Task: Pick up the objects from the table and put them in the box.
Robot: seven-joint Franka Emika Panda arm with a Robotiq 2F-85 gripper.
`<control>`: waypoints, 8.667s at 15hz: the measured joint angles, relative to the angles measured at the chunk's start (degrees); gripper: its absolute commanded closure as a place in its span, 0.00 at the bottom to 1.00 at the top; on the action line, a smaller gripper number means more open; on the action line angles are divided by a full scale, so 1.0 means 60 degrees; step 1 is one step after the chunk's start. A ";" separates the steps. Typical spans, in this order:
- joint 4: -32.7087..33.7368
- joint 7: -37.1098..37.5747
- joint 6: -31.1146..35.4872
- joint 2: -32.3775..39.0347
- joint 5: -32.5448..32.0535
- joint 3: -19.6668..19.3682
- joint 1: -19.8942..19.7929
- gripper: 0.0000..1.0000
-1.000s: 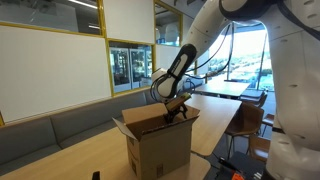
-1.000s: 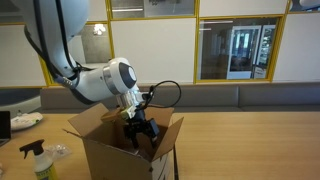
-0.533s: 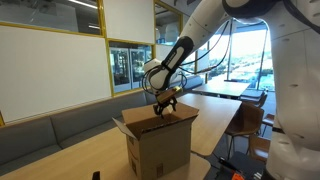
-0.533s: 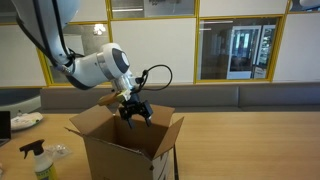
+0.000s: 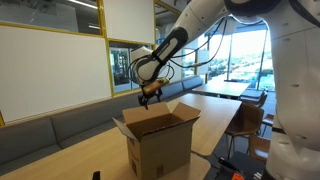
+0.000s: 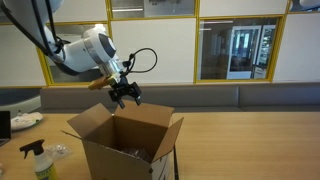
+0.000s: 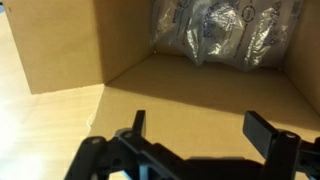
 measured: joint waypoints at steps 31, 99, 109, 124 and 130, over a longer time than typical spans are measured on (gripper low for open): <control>0.3324 -0.5713 0.3671 0.4816 0.3287 0.3200 0.1650 0.00; 0.9230 -0.7364 0.2663 0.9227 0.3567 0.1496 0.1175 0.96; 0.6597 -0.5797 0.2503 0.5396 0.2531 0.0041 0.1339 0.96; 0.1632 -0.3098 -0.1031 0.0148 0.0242 -0.0385 0.1053 0.96; -0.0116 -0.3094 -0.0943 -0.0604 0.0995 0.0154 0.0171 0.96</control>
